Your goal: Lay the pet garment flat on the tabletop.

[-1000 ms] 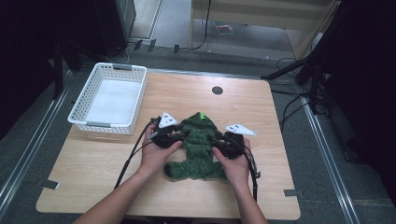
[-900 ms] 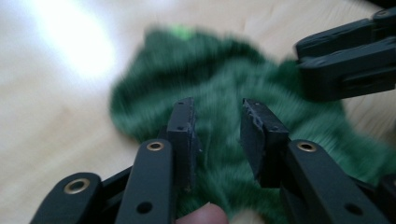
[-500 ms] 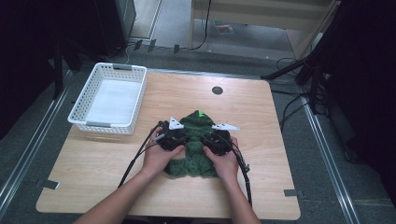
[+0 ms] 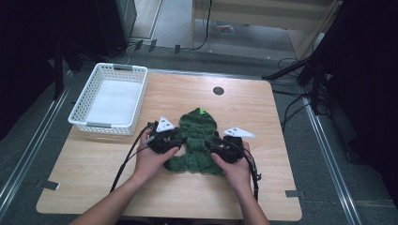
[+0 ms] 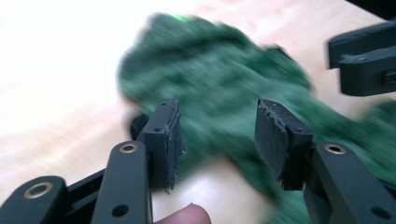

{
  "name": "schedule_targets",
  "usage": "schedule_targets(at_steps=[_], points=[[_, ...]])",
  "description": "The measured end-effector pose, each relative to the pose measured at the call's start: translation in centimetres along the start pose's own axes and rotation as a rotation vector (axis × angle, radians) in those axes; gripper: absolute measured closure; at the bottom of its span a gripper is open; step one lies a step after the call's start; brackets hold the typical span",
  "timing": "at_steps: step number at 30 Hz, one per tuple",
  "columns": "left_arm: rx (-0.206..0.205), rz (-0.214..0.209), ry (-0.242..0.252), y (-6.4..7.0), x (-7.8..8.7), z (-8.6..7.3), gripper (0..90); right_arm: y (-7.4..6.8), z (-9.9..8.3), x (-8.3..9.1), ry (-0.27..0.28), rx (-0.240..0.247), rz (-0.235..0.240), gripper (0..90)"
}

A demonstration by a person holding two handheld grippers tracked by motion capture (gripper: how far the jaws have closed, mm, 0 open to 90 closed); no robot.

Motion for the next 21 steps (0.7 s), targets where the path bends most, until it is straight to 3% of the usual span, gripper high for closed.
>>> schedule_targets(at_steps=[2,5,7,8,10,13,14,18,21], points=[[-0.015,0.01,-0.045,0.9,-0.5,-1.6,48.0,-0.8,-0.8,0.1,-0.024,-0.001,0.049,55.2],[-0.062,0.069,-0.057,1.8,-1.3,-2.8,48.1,-1.0,-2.6,-0.7,-0.095,0.028,-0.002,57.9],[-0.056,0.066,-0.073,2.3,-1.7,-3.1,48.2,-0.8,-3.1,-1.1,-0.11,0.007,-0.026,61.4],[-0.063,0.094,-0.073,2.4,-2.0,-3.2,49.9,-0.7,-3.2,-1.1,-0.108,0.002,-0.038,64.2],[-0.068,0.117,-0.081,2.2,-2.2,-3.2,57.7,-0.6,-3.1,-1.1,-0.098,0.015,-0.066,73.2],[-0.067,0.132,-0.104,1.8,-2.5,-3.3,80.1,-0.4,-2.8,-0.9,-0.071,0.005,-0.079,82.6],[-0.079,0.145,-0.108,1.6,-2.3,-3.2,83.5,-0.4,-2.6,-0.7,-0.063,0.011,-0.083,84.2],[-0.132,0.193,-0.098,0.8,-1.4,-3.0,86.3,0.0,-2.6,0.1,-0.071,0.048,-0.115,88.0],[-0.144,0.182,-0.107,0.5,-1.7,-3.4,86.1,0.4,-3.5,-0.2,-0.114,0.079,-0.144,88.5]])
Point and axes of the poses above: each handheld gripper's, and its own axes: x roughly backward along the jaws, z roughly out of its top, y roughly to its right, the point moved 8 cm from there along -x, roughly forward along the jaws, and after that the axes turned 14 degrees about x, right-handed, at the moved point
